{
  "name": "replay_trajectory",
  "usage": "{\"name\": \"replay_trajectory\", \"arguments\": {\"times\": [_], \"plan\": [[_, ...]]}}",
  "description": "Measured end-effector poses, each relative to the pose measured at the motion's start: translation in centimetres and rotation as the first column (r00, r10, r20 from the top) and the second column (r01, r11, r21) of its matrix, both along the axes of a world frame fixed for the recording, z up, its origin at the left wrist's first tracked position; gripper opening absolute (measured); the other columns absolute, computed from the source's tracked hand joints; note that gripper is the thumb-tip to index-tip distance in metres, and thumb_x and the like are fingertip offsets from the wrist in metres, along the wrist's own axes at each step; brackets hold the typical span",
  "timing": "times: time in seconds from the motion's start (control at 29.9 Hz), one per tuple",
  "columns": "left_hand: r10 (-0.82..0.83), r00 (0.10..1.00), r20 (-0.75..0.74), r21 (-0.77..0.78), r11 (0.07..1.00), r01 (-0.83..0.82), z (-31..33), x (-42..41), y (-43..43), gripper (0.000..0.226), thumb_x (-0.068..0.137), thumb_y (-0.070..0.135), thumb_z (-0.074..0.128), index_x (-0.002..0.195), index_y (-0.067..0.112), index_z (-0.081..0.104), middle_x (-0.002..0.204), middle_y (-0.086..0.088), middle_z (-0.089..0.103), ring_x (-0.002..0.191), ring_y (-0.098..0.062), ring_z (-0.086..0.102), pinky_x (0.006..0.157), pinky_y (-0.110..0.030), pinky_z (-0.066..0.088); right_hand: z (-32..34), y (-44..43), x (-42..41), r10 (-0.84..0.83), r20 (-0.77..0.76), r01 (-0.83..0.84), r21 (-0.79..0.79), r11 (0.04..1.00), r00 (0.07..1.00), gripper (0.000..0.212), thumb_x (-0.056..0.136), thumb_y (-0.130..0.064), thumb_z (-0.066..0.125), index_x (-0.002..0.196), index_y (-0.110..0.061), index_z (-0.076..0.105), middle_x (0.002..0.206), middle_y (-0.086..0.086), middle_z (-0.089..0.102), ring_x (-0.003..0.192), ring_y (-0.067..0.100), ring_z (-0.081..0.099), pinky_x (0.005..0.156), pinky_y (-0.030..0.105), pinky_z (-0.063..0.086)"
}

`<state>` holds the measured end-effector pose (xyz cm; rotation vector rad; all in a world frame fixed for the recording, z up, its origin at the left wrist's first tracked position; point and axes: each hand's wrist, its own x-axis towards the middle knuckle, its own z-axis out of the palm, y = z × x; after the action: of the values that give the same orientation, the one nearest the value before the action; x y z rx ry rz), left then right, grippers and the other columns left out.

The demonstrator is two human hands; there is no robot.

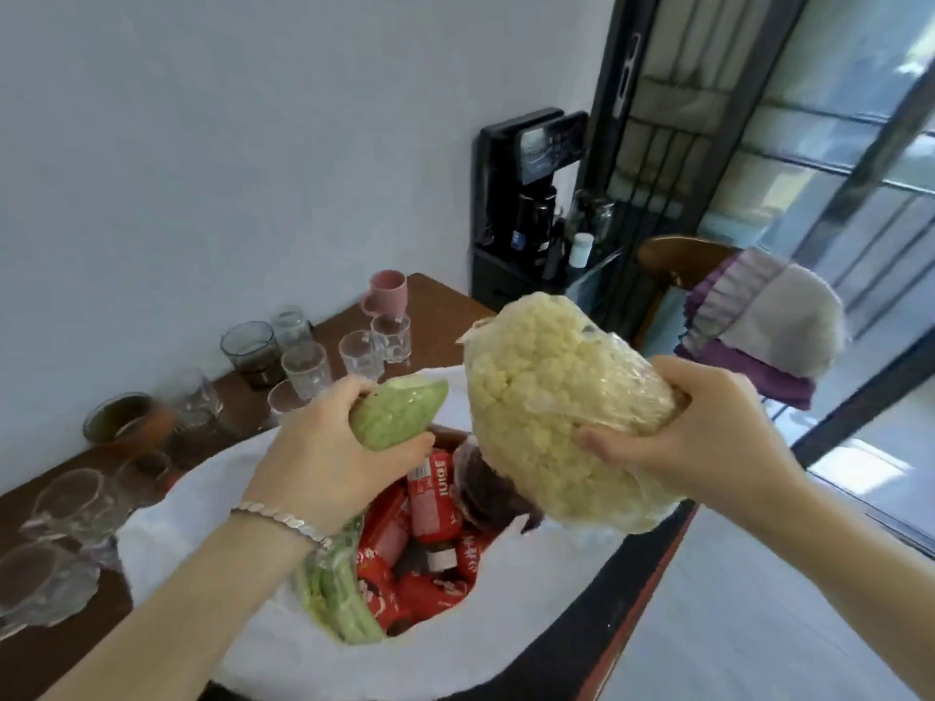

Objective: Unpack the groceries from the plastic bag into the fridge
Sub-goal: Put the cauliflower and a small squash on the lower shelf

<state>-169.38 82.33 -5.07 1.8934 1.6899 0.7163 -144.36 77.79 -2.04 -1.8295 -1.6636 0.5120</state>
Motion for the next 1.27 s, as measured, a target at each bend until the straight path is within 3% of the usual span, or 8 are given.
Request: {"name": "replay_trajectory", "arguments": {"times": [0.23,0.37,0.47,0.53,0.77,0.97,1.07,1.27], "plan": [[-0.317,0.943,0.099,0.011,0.948,0.318,1.7,14.8,1.9,0.03,0.069,0.039,0.076,0.084,0.026,0.053,0.077,0.009,0.059,0.069,-0.009,0.056,0.056,-0.026,0.044,4.3,-8.8,10.8,-0.426,0.04,0.402,0.262,0.877,0.904,0.046,0.042,-0.058,0.076,0.068,-0.024,0.06,0.061,-0.006,0.06,0.055,0.008,0.057,0.047,0.018,0.046],[-0.58,0.814,0.017,-0.014,0.814,0.581,2.2,27.0,-1.0,0.034,0.071,0.043,0.074,0.09,0.024,0.054,0.08,0.009,0.059,0.071,-0.007,0.057,0.056,-0.023,0.043,4.0,-17.1,19.3,-0.671,0.125,0.635,0.235,0.736,0.731,0.04,0.049,-0.054,0.078,0.064,-0.022,0.059,0.058,-0.004,0.059,0.054,0.011,0.055,0.051,0.016,0.046],[-0.735,0.676,-0.042,-0.013,0.677,0.736,2.1,37.6,-5.4,0.039,0.07,0.047,0.073,0.096,0.025,0.054,0.086,0.006,0.062,0.077,-0.013,0.06,0.066,-0.028,0.048,3.0,-24.9,25.9,-0.819,0.167,0.79,0.214,0.574,0.549,0.051,0.049,-0.06,0.073,0.074,-0.016,0.066,0.065,0.0,0.066,0.063,0.018,0.062,0.062,0.036,0.053],[-0.816,0.57,-0.095,-0.012,0.574,0.819,1.7,45.0,-9.6,0.044,0.071,0.049,0.072,0.102,0.024,0.053,0.092,0.003,0.063,0.083,-0.016,0.06,0.073,-0.028,0.048,2.4,-30.6,30.0,-0.878,0.201,0.861,0.194,0.47,0.435,0.049,0.052,-0.061,0.073,0.076,-0.02,0.067,0.067,-0.003,0.067,0.066,0.017,0.062,0.064,0.035,0.052],[-0.942,0.268,-0.199,-0.02,0.278,0.96,0.8,68.7,-27.7,0.043,0.069,0.052,0.07,0.095,0.026,0.049,0.092,0.002,0.057,0.081,-0.018,0.052,0.068,-0.025,0.039,0.5,-50.5,43.8,-0.954,0.271,0.981,0.105,0.161,0.127,0.044,0.055,-0.062,0.075,0.069,-0.023,0.061,0.064,-0.009,0.063,0.068,0.015,0.06,0.055,0.026,0.038],[-0.987,0.099,-0.126,-0.036,0.104,0.994,1.6,84.9,-40.3,0.037,0.065,0.049,0.074,0.079,0.028,0.047,0.081,0.004,0.058,0.076,-0.015,0.056,0.067,-0.027,0.048,1.1,-63.4,54.1,-0.946,0.303,0.992,0.082,-0.093,-0.114,0.049,0.054,-0.07,0.069,0.064,-0.025,0.053,0.064,-0.01,0.062,0.066,0.013,0.061,0.052,0.024,0.042],[-0.986,0.015,-0.165,-0.014,0.017,1.0,1.8,92.2,-44.9,0.037,0.066,0.049,0.074,0.081,0.029,0.046,0.075,0.009,0.052,0.071,-0.011,0.053,0.058,-0.022,0.042,1.4,-67.9,59.3,-0.918,0.326,0.975,0.09,-0.205,-0.224,0.052,0.055,-0.073,0.066,0.066,-0.024,0.054,0.066,-0.011,0.062,0.068,0.013,0.061,0.055,0.026,0.044],[-0.976,-0.131,-0.171,0.063,-0.144,0.988,2.7,109.4,-53.0,0.047,0.065,0.053,0.072,0.096,0.022,0.054,0.083,0.006,0.06,0.077,-0.015,0.06,0.069,-0.028,0.052,2.4,-74.3,71.3,-0.874,0.262,0.912,0.107,-0.395,-0.409,0.049,0.057,-0.07,0.069,0.069,-0.023,0.058,0.066,-0.012,0.064,0.065,0.007,0.061,0.059,0.028,0.051]]}}
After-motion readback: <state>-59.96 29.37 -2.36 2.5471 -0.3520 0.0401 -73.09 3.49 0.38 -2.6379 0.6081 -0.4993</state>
